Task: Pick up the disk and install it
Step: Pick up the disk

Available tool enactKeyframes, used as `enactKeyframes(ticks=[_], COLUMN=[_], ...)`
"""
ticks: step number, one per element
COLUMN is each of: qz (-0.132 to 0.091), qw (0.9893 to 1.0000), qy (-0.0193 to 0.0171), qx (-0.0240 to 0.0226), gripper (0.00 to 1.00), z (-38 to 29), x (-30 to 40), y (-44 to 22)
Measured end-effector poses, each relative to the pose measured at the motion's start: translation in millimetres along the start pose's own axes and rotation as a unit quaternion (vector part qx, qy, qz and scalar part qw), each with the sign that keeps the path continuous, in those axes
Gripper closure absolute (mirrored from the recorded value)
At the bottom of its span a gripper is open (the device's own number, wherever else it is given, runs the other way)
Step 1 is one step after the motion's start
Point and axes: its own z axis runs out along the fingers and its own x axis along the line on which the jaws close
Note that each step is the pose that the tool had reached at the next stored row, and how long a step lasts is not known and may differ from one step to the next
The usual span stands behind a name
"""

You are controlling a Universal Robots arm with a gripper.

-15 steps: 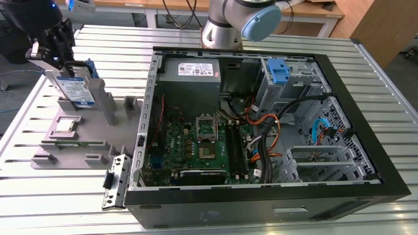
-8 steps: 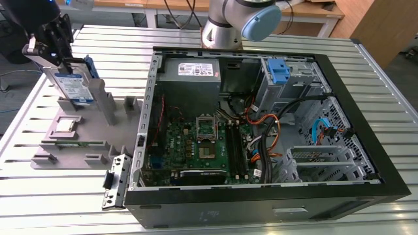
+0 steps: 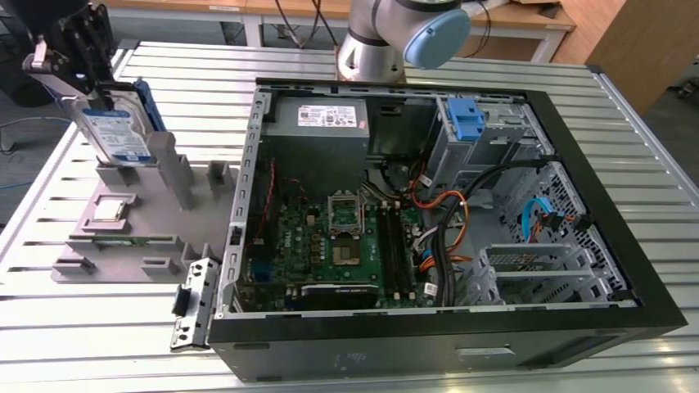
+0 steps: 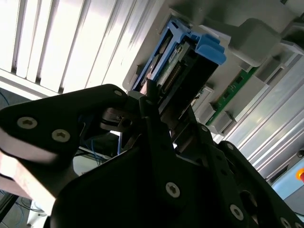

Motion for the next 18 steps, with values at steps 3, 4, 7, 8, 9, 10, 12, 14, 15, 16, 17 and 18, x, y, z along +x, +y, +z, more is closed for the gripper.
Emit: enactKeyframes(ticks=[3, 4, 7, 8, 9, 10, 12, 14, 15, 16, 17, 18], qz=[0.000, 0.000, 0.000, 0.000, 0.000, 0.000, 0.000, 0.000, 0.000, 0.000, 0.000, 0.000], qw=[1.0000, 1.0000, 1.0000, 1.0000, 1.0000, 1.0000, 1.0000, 1.0000, 1.0000, 1.0000, 1.0000, 1.0000], qy=[0.0001, 0.0000, 0.0000, 0.0000, 0.0000, 0.0000, 0.0000, -0.0001, -0.0001, -0.0001, 0.0000, 0.0000], qx=[-0.0001, 0.0000, 0.0000, 0.0000, -0.0001, -0.0001, -0.0001, 0.0001, 0.0001, 0.0000, 0.0000, 0.0000], gripper=[0.65, 0.65, 0.65, 0.65, 0.65, 0.65, 0.65, 0.65, 0.65, 0.65, 0.65, 0.65], z=[-11.8, -16.3, -29.7, -34.0, -38.0, -41.4, -44.3, -44.3, -44.3, -44.4, -44.5, -44.6], x=[-0.4, -0.5, -0.9, -1.1, -1.2, -1.3, -1.4, -1.4, -1.4, -1.4, -1.4, -1.4], y=[0.1, 0.1, 0.2, 0.2, 0.2, 0.2, 0.3, 0.2, 0.2, 0.2, 0.3, 0.2])
